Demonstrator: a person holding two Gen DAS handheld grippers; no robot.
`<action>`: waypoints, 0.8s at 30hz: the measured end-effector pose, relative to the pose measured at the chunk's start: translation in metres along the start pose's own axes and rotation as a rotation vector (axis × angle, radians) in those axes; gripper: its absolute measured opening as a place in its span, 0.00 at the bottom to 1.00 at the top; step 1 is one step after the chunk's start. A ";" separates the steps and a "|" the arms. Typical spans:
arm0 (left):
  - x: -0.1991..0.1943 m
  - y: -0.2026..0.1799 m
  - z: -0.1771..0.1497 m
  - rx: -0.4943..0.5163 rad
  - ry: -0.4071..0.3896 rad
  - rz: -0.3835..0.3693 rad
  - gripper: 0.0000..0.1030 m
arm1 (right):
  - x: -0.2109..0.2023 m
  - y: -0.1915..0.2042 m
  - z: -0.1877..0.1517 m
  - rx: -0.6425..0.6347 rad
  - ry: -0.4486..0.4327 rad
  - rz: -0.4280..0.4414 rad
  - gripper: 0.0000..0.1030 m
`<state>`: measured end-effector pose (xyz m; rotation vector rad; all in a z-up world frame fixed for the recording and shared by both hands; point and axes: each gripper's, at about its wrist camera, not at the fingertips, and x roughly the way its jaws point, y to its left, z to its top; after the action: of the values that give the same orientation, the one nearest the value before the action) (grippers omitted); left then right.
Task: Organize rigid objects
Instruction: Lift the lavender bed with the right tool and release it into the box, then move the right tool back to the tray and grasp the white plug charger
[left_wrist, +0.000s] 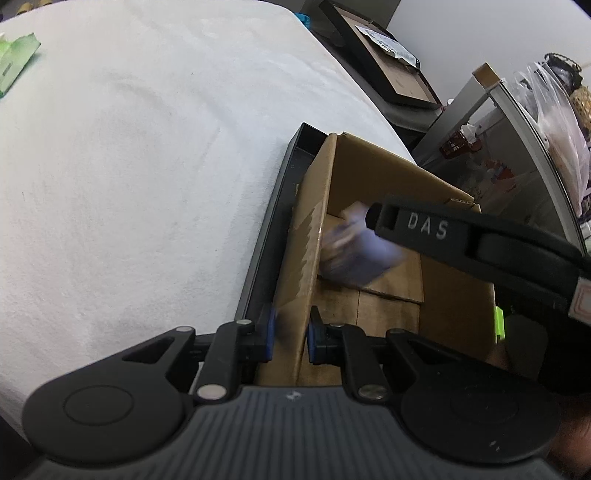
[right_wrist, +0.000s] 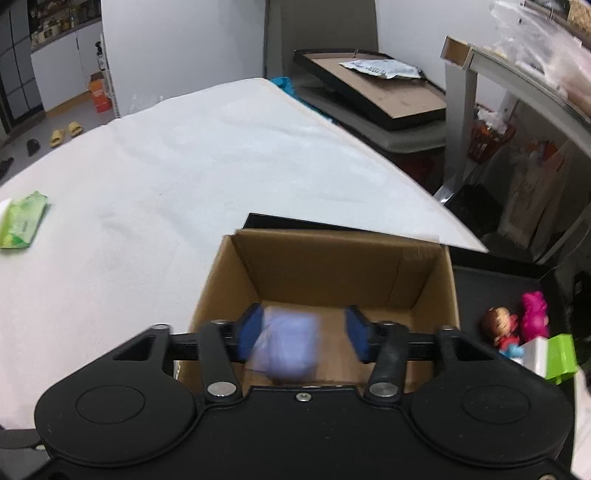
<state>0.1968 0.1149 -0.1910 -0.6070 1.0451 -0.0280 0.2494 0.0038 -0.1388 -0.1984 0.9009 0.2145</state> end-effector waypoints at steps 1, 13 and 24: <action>0.000 0.000 -0.001 0.000 0.005 -0.008 0.19 | 0.000 0.000 0.001 0.001 0.000 -0.003 0.55; -0.001 -0.005 -0.002 0.019 -0.014 0.013 0.19 | -0.020 -0.021 0.001 0.024 -0.014 -0.015 0.63; -0.002 -0.015 -0.003 0.048 -0.016 0.052 0.19 | -0.042 -0.054 0.000 0.026 -0.100 0.027 0.73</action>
<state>0.1975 0.1020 -0.1835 -0.5352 1.0419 -0.0029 0.2389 -0.0521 -0.1015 -0.1503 0.8069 0.2355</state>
